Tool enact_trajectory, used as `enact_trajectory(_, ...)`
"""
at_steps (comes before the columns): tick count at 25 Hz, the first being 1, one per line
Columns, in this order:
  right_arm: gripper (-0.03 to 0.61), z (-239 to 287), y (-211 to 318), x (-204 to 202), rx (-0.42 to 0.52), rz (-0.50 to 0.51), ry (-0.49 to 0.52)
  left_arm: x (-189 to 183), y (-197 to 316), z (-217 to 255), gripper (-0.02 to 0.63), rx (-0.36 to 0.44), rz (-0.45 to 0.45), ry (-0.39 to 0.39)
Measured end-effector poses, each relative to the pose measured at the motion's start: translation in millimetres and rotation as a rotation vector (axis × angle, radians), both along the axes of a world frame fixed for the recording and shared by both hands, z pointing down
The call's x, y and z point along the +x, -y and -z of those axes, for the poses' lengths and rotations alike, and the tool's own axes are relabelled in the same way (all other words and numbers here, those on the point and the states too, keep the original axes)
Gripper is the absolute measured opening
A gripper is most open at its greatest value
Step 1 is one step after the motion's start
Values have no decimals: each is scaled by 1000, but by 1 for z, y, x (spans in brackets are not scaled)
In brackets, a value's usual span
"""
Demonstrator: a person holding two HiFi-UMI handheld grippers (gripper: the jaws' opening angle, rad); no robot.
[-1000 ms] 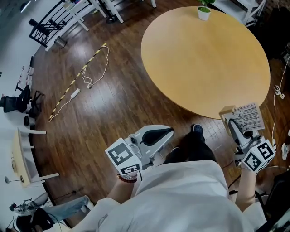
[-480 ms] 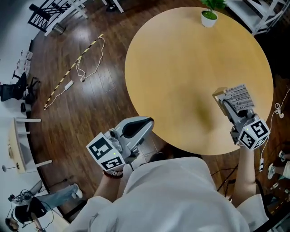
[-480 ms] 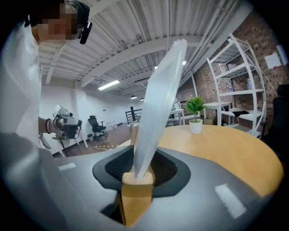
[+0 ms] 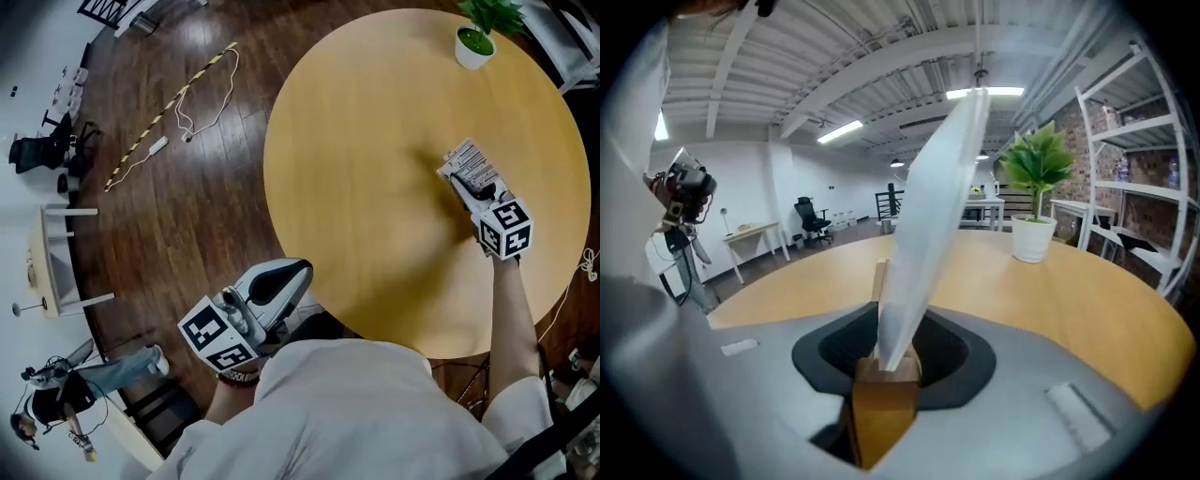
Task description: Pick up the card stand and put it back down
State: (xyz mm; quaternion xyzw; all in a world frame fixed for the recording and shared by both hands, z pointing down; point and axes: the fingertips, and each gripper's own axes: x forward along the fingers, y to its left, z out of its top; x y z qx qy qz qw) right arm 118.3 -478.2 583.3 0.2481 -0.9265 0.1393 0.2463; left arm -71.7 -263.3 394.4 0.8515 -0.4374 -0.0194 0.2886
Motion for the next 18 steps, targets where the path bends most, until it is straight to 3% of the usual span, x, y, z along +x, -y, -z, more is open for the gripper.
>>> enact_trajectory(3, 126, -19, 11, -9, 29, 43, -45, -16, 11, -18, -12, -48, 68, -20)
enact_trajectory(8, 126, -37, 22, -17, 80, 89, -106, -27, 22, -19, -12, -57, 155, -145)
enact_trajectory(18, 117, -60, 26, -11, 60, 72, -88, -27, 16, -28, -12, -63, 188, -164)
